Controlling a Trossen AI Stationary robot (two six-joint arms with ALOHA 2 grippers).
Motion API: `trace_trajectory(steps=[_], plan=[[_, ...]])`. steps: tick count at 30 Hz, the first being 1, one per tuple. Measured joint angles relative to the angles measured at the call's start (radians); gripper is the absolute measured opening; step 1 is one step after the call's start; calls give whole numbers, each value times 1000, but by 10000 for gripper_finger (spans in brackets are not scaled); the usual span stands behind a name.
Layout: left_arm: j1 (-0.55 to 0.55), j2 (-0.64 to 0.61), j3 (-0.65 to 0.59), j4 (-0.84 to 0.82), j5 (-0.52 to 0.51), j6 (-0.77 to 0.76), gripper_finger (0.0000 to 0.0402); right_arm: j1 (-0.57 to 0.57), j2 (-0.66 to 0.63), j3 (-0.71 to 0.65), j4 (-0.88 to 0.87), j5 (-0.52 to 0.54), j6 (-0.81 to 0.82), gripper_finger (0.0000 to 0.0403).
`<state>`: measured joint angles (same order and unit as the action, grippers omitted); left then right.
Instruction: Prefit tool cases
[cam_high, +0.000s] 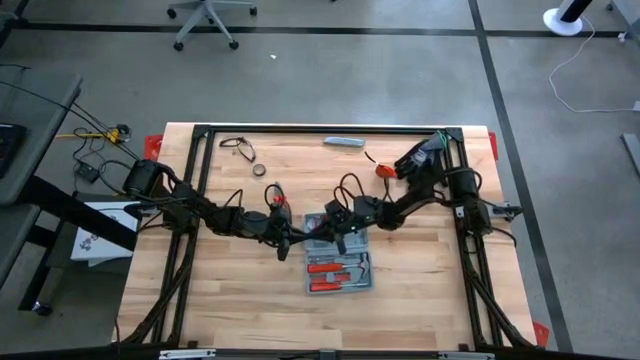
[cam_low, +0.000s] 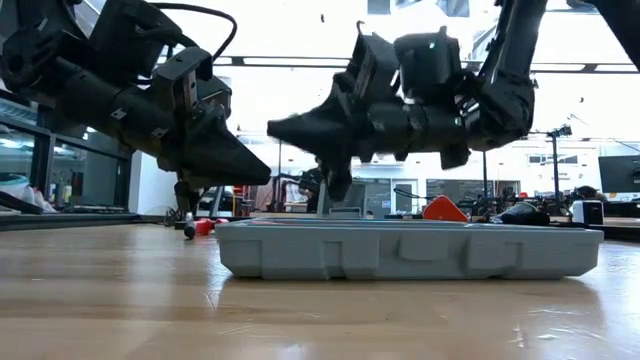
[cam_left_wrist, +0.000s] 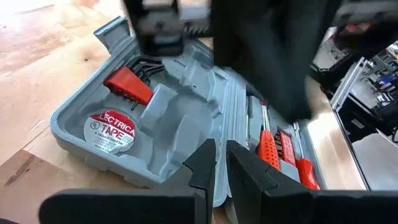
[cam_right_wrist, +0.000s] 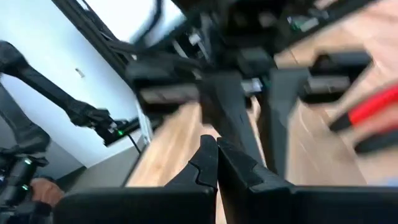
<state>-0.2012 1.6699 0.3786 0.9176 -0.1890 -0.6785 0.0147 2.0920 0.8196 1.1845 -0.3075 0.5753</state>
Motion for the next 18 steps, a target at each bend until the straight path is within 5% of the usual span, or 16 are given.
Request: trace_trajectory(steps=[7,18], plan=[[0,0,0,-1,0,1,32,-25,135,66,55,-74,63,0],[-6,0,0,2,1,0,32,-29,52,62,58,-94,78,0]])
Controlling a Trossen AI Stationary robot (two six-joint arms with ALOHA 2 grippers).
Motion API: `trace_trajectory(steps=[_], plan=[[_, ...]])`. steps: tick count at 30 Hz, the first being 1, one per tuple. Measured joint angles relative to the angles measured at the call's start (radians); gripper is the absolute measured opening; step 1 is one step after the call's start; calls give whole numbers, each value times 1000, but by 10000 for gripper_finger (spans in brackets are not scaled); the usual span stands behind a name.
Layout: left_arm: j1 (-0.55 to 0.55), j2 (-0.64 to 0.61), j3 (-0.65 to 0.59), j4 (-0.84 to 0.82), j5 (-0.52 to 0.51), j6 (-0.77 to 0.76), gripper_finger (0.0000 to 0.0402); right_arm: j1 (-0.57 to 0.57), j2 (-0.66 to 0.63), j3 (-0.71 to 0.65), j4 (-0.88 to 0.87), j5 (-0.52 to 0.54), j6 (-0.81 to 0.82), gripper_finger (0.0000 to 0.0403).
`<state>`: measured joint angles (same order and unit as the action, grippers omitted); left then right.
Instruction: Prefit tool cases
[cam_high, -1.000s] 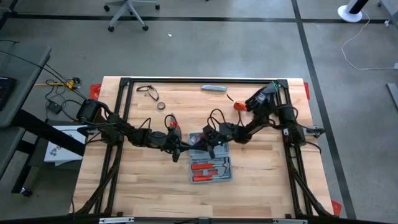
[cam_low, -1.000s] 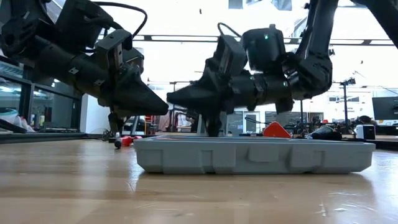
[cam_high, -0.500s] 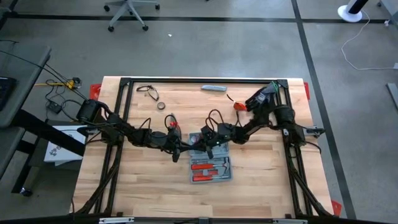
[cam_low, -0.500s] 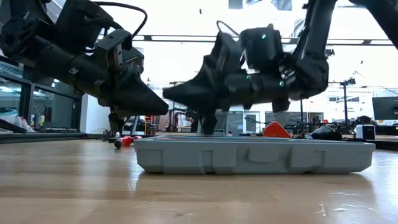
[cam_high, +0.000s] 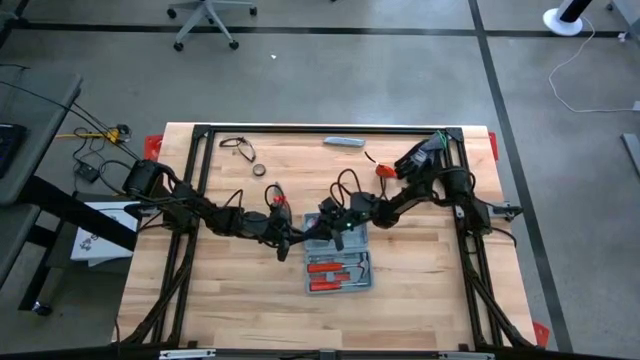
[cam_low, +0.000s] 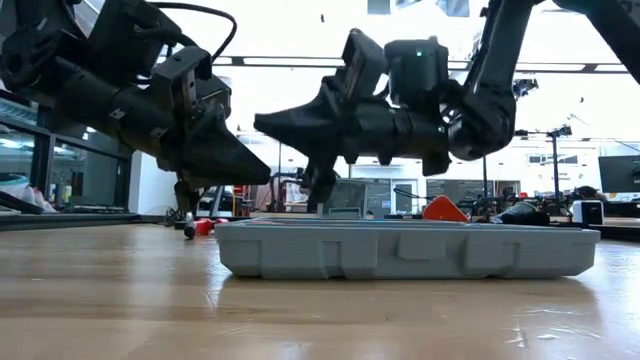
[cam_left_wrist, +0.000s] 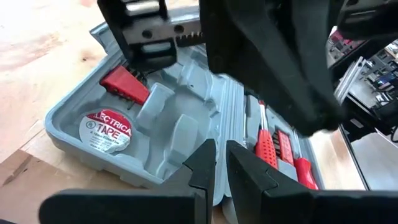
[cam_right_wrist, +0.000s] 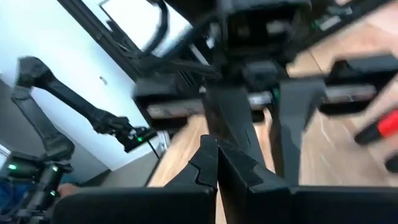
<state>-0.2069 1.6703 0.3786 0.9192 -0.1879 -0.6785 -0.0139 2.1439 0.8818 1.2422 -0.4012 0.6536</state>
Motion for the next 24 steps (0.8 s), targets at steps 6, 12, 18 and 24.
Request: trace_trajectory(steps=[6,12,18,24], plan=[[16,0,1,0,-61,-2,32,-12,-28,-30,-54,-5,-47,0],[109,3,92,-96,2,36,29,-41,-218,-208,-307,143,-163,0],[185,17,300,-522,48,146,4,-39,-377,-289,-560,282,-254,0],[217,85,435,-731,129,245,2,-39,-399,-289,-706,361,-296,0]])
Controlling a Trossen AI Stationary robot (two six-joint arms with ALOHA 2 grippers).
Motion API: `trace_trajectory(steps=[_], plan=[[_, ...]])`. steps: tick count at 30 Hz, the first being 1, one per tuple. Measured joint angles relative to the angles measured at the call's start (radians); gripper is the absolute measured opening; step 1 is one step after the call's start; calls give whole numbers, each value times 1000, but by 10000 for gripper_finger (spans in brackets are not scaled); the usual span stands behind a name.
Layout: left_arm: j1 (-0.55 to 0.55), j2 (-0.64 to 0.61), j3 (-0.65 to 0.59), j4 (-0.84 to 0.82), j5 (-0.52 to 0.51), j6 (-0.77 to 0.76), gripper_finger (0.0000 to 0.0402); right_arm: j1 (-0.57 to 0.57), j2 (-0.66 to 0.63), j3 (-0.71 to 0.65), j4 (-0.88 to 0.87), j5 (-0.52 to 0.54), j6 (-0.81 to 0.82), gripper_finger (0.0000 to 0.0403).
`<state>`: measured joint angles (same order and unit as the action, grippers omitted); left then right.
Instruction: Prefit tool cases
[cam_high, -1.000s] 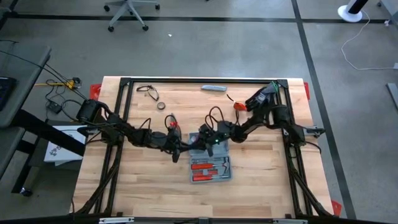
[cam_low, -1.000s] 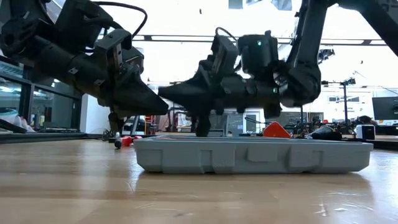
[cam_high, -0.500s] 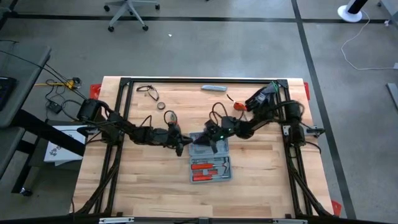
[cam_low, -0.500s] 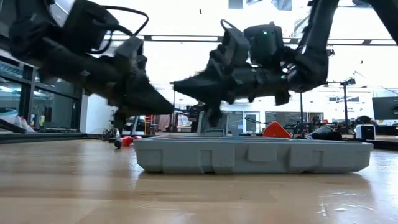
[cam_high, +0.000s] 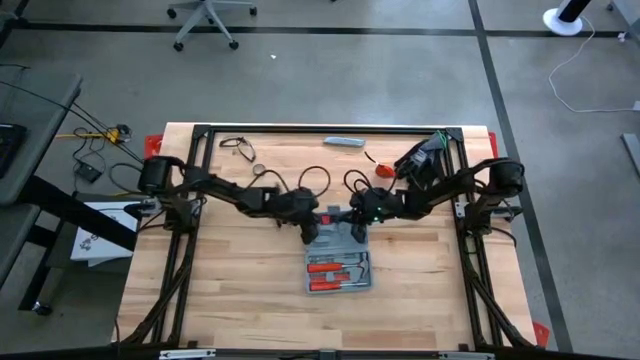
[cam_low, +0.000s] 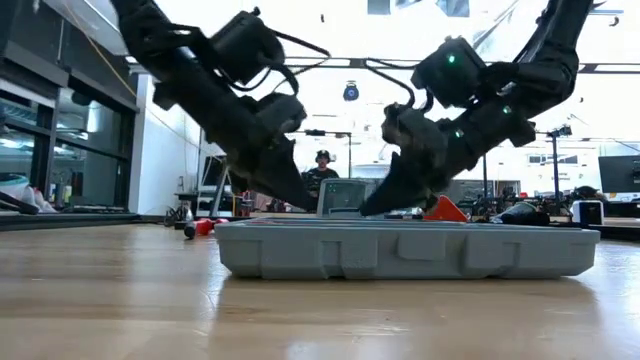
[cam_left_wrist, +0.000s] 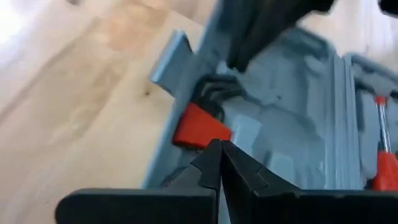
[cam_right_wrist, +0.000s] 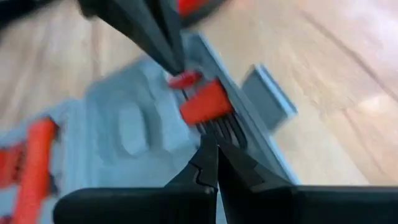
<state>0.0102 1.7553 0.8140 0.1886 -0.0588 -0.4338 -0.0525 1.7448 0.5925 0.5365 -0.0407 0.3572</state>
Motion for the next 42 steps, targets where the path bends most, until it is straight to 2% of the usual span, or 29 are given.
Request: trace_trajectory(steps=[3,12,31,42], plan=[[12,44,43,-49,31,33,1,0,0,0,-26,15,-10,0],[38,128,145,-177,9,73,1,0,-2,2,-84,33,-10,0],[40,147,151,-132,40,70,1,9,-4,-1,-63,67,-25,0],[39,148,151,-114,40,70,0,5,-4,9,-62,40,-37,0]])
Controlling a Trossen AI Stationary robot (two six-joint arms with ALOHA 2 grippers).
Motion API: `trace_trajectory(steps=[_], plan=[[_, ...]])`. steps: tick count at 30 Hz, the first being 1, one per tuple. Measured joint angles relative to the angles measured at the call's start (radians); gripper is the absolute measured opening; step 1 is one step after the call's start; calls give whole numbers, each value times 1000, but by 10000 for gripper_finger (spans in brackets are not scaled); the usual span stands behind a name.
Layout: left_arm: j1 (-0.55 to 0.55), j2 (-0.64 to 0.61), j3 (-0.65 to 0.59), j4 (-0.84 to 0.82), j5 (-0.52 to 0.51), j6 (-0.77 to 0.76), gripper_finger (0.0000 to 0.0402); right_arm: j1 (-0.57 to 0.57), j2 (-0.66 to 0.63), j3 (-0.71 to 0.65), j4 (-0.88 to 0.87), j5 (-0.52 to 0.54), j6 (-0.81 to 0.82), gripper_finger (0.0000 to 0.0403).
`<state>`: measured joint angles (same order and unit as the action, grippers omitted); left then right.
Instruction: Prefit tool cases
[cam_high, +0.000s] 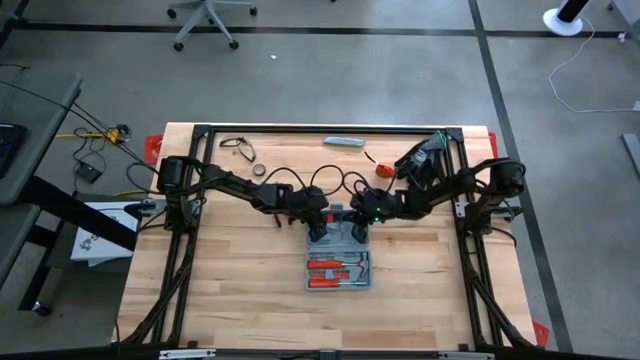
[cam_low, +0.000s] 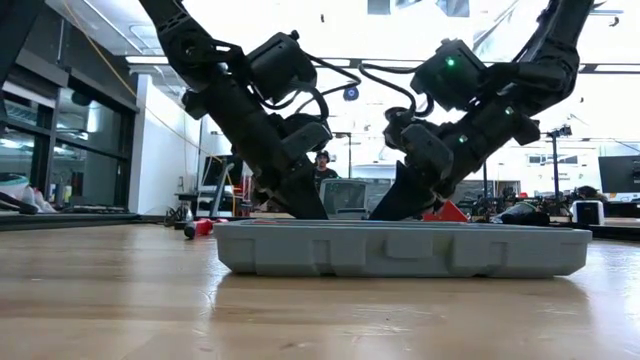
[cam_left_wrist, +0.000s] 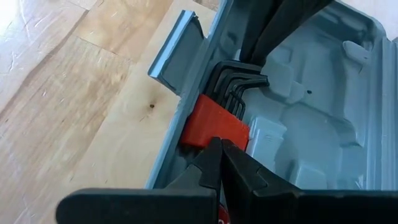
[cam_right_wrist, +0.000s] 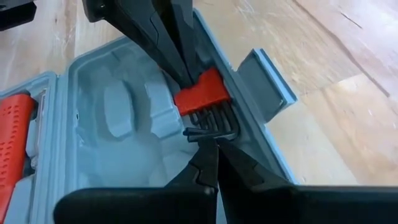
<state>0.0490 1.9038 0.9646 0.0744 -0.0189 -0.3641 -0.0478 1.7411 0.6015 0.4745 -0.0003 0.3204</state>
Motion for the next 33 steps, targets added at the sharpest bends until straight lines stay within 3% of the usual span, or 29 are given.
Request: trace_trajectory(steps=[9,19,26,33], plan=[[0,0,0,0,1,0,0,-5,17,58,-101,16,-30,0],[-13,3,1,5,-1,0,0,8,-103,57,-144,104,-55,0],[-13,2,0,12,-8,0,0,10,-19,59,32,-5,-32,0],[-24,2,-2,41,-20,11,0,-6,136,61,611,-163,95,0]])
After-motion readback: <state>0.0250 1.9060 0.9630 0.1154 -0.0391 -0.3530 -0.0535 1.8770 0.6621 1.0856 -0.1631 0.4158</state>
